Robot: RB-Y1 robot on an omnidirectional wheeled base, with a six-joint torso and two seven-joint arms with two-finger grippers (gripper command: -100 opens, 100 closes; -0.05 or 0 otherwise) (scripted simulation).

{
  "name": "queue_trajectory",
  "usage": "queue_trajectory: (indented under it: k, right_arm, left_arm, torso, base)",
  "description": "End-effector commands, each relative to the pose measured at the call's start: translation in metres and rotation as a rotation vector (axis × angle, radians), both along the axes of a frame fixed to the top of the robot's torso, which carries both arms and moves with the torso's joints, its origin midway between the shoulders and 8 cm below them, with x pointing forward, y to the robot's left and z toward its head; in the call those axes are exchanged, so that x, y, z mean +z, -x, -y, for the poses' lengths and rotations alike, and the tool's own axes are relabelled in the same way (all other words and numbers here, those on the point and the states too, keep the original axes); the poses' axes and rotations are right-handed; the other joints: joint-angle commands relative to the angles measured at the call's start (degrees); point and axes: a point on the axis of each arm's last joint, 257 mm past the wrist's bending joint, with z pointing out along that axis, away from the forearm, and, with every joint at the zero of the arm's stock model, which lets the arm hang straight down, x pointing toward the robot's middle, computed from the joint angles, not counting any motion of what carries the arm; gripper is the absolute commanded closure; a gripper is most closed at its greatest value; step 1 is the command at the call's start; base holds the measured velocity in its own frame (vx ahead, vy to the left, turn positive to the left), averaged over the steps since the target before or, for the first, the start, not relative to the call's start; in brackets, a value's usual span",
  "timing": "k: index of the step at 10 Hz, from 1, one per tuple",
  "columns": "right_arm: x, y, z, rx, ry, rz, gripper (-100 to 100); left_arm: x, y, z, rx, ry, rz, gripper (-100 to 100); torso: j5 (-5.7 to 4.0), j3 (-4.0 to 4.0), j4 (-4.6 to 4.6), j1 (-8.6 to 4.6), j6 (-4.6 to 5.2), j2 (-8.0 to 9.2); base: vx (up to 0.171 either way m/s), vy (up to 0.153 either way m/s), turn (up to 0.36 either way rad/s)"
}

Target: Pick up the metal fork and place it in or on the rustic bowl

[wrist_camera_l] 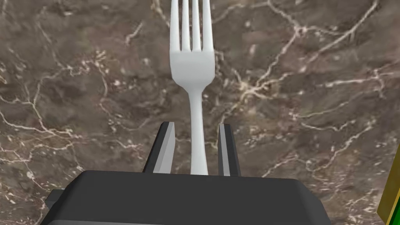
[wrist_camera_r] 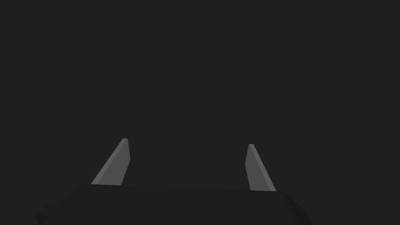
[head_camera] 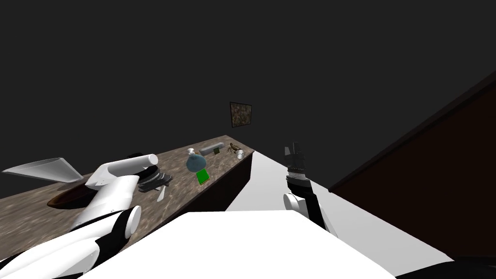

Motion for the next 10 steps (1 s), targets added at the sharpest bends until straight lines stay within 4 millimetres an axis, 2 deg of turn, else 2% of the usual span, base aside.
queue_trajectory:
  k: [1, 2, 5, 10]
  right_arm:
    - [0.0, 0.0, 0.0, 0.0, 0.0, 0.0, 0]
    - [0.0, 0.0, 0.0, 0.0, 0.0, 0.0, 0]
    - [0.0, 0.0, 0.0, 0.0, 0.0, 0.0, 0]
    - [0.0, 0.0, 0.0, 0.0, 0.0, 0.0, 0]
  left_arm:
    - [0.005, -0.023, 0.008, -0.016, 0.022, 0.043, 100]
    - [0.007, -0.026, 0.009, -0.018, 0.022, 0.049, 100]
    - [0.018, -0.067, 0.031, -0.053, 0.083, 0.121, 100]
    - [0.041, -0.113, 0.057, -0.098, 0.144, 0.203, 100]
  torso:
    - [0.0, 0.0, 0.0, 0.0, 0.0, 0.0]
    - [-0.02, 0.08, 0.04, 0.06, 0.01, 0.14]
    - [0.05, 0.04, 0.02, 0.08, 0.08, 0.06]
    - [0.05, 0.08, 0.06, 0.09, 0.03, 0.09]
  base:
    - [-0.119, 0.086, -0.069]
    - [-0.086, 0.08, -0.04]
    - [-0.102, 0.091, -0.067]
    - [-0.089, 0.081, -0.055]
